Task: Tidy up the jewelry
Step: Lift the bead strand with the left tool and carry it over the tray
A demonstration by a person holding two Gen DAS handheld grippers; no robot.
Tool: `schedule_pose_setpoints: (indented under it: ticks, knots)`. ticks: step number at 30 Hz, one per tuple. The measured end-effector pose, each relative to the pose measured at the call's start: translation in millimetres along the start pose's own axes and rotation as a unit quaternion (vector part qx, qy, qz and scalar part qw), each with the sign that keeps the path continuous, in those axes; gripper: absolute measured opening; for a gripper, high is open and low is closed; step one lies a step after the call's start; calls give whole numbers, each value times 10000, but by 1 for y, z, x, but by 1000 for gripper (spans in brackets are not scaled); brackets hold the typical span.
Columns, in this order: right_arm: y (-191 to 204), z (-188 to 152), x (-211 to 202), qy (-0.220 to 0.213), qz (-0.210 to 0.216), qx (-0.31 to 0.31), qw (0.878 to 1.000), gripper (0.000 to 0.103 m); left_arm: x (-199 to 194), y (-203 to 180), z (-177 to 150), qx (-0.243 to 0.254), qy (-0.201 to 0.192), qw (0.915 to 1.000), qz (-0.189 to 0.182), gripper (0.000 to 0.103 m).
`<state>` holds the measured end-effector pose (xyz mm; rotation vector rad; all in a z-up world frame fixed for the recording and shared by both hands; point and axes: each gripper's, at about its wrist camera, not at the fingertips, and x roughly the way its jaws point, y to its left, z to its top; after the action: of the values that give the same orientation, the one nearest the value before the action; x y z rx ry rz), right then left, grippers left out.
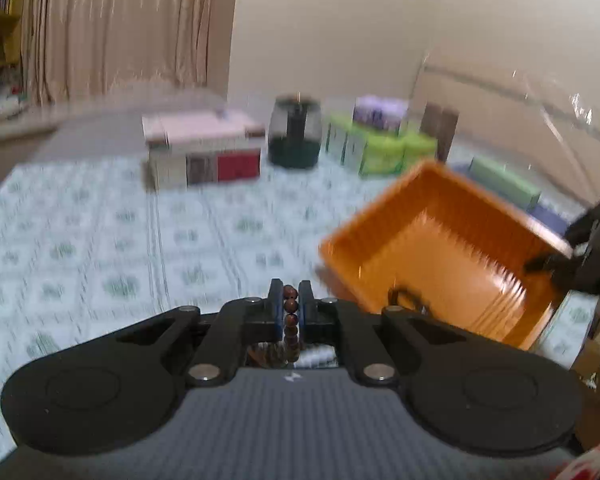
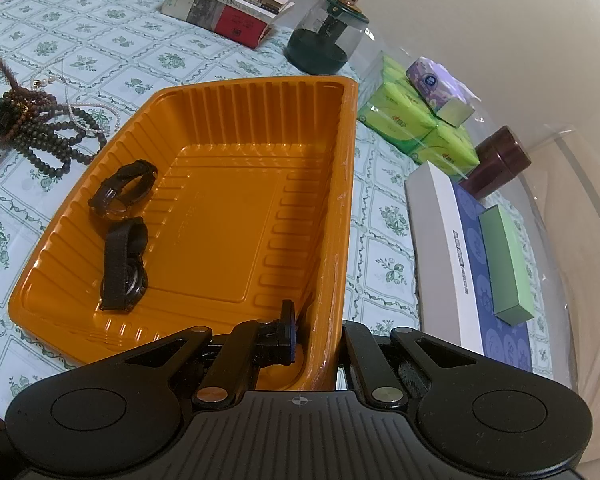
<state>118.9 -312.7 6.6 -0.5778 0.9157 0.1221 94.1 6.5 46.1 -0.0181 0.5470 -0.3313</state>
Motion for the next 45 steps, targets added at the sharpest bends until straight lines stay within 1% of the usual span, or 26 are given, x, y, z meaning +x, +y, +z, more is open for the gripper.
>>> schedule_pose_setpoints:
  ticks: [5,8,12,20,23,27,32,36,45]
  knots:
    - [1,0,-2,-24,-18,-20,10000,5,-24,8,40,68,-484,9988,-54,6]
    - [1,1,-2,-28,-21,-16,10000,5,-33,9,61,142,-681,9976,-66,6]
    - [1,1,-2,-33,-18,-19,10000,5,-41,9,79,244,-876,9958,-56,6]
    - [1,0,-2,-34,-16,-13,10000,5,-48,6,92,297,-1006,9943,-182,6]
    - [1,0,-2,-37,-19,-14,10000,5,-54,7,98,245,-1103,9932,-263,6]
    - [1,0,-2,-39,-19,-12,10000,5,-61,4,106,302,-1234,9914,-298,6]
    - [1,0,-2,-50,-17,-9,10000,5,-58,-9,111,397,-1230,9905,-469,6]
    - [1,0,-2,-59,-4,5,10000,5,-47,-28,110,439,-1131,9901,-702,6]
    - [1,1,-2,-57,6,6,10000,5,4,-82,118,465,-903,9857,-1346,6]
